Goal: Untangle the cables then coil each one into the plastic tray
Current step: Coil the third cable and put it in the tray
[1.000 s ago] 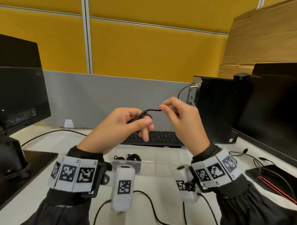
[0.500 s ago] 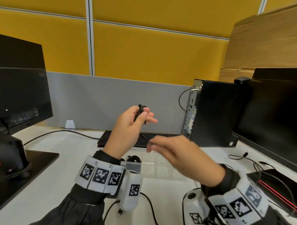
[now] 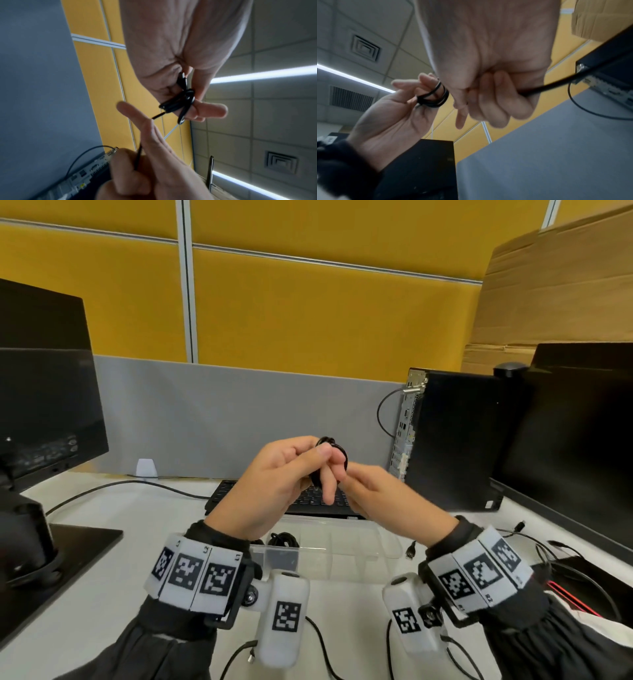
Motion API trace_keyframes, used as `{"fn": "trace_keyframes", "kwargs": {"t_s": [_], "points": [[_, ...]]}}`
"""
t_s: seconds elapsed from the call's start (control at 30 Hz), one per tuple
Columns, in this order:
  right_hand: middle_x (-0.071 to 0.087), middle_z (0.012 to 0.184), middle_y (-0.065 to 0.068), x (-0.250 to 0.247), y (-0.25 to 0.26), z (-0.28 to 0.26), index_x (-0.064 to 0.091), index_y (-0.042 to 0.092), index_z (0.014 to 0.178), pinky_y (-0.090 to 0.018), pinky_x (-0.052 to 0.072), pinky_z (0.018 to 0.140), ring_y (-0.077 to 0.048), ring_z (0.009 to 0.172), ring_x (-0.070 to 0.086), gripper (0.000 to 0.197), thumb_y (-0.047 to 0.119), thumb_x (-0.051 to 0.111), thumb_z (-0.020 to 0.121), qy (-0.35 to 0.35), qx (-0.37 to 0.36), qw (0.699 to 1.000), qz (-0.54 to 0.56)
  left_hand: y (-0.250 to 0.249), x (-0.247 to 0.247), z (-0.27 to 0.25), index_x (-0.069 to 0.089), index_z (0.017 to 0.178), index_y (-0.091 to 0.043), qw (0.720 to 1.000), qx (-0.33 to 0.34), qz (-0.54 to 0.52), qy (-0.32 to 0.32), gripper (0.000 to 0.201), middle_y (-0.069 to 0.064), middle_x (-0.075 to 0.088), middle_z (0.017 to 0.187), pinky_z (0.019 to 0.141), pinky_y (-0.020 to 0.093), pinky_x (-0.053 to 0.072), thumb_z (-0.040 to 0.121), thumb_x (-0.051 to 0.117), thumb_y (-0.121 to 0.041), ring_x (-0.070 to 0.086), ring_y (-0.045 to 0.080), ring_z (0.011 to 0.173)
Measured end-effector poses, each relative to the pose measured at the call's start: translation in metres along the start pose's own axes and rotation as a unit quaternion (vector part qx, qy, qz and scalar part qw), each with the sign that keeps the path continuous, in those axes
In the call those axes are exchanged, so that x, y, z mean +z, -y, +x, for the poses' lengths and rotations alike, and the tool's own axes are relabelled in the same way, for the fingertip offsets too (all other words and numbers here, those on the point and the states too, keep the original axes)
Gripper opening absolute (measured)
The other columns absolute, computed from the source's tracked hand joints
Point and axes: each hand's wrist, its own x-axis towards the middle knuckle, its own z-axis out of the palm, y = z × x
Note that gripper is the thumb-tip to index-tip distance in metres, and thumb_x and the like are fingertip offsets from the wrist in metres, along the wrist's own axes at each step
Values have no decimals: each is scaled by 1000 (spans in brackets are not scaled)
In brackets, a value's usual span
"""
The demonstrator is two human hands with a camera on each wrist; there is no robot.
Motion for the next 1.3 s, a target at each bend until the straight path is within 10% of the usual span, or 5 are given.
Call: {"fn": "trace_keyframes", "kwargs": {"t_s": [0.33,0.57,0.87,1.1,1.3], "points": [[51,65,16,20,4,-19,62,28,111,-14,39,68,8,65,49,38,41,28,100,128,5,984,-123,4,4,9,58,97,-5,976,54,-84,-193,24,2,73,76,86,23,51,99,35,-11,67,14,90],[52,55,25,-27,15,-16,64,25,82,-14,31,50,5,56,50,21,34,50,95,-198,-102,952,-211,14,-3,7,62,89,-2,979,-19,125,-161,33,-1,70,69,90,35,47,100,38,-20,66,16,82],[64,72,11,-19,17,4,66,21,88,-19,42,59,-9,64,57,13,24,55,93,-259,-146,952,-77,-1,8,2,61,96,-6,989,18,132,-71,8,-1,63,60,76,15,48,90,57,-7,62,8,69],[48,60,2,-16,-1,10,50,45,85,-23,32,53,-9,53,44,21,38,35,98,-165,-64,981,-83,-6,8,1,59,87,-1,990,52,-115,-61,11,1,63,59,65,19,50,80,51,-4,58,9,55],[66,90,4,8,-6,-12,59,33,104,-33,48,83,-11,79,60,30,42,31,99,67,-13,982,-177,-3,3,7,64,93,-10,962,102,-126,-221,16,2,74,81,78,18,50,89,50,-3,68,12,89]]}}
